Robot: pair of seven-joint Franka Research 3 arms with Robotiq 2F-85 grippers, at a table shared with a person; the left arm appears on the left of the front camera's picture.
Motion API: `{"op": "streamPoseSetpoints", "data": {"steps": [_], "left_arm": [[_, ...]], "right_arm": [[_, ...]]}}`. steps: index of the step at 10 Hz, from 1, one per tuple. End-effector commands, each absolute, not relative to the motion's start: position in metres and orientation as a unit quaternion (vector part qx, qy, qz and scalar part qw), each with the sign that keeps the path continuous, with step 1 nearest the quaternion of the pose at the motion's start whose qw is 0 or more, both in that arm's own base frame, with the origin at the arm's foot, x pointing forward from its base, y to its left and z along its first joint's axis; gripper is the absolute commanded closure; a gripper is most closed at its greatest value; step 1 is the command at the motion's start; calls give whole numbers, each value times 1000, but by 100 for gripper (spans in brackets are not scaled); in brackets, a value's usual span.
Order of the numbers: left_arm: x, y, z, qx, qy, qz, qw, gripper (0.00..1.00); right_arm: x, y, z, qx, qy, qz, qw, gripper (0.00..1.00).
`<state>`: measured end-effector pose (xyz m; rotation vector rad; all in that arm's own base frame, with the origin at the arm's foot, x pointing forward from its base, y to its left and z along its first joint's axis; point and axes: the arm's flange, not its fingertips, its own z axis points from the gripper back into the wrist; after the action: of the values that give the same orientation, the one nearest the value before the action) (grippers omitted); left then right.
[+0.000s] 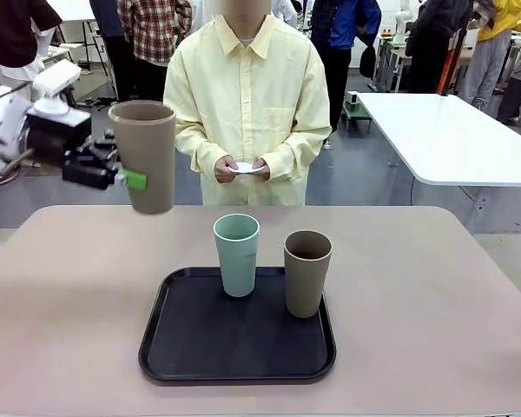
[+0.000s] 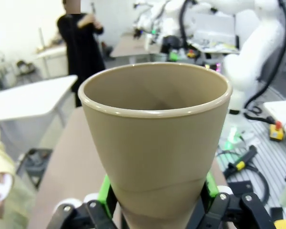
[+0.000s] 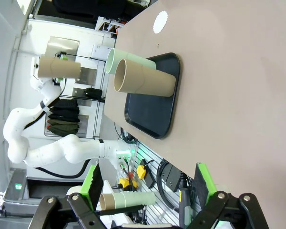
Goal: Place coasters on the table and set cups on them.
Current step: Pick up one Reusable plastic cup and place it on a coaster set by the human.
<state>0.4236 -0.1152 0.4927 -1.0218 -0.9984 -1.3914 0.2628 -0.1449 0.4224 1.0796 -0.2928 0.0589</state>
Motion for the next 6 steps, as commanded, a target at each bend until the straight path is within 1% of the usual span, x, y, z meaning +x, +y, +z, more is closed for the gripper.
{"op": "streamPoseSetpoints", "data": {"steps": [1, 2, 5, 6], "left_arm": [[484, -119, 495, -430, -431, -548, 574, 16], [524, -119, 489, -430, -438, -537, 578, 16], [587, -130, 450, -435, -455, -520, 577, 16], [600, -138, 438, -445, -455, -516, 573, 16]], "right_arm": [[264, -146, 423, 519, -145, 30, 842, 0], [264, -146, 423, 519, -145, 30, 842, 0], [264, -146, 423, 519, -145, 30, 842, 0], [264, -146, 423, 519, -145, 30, 842, 0]]}}
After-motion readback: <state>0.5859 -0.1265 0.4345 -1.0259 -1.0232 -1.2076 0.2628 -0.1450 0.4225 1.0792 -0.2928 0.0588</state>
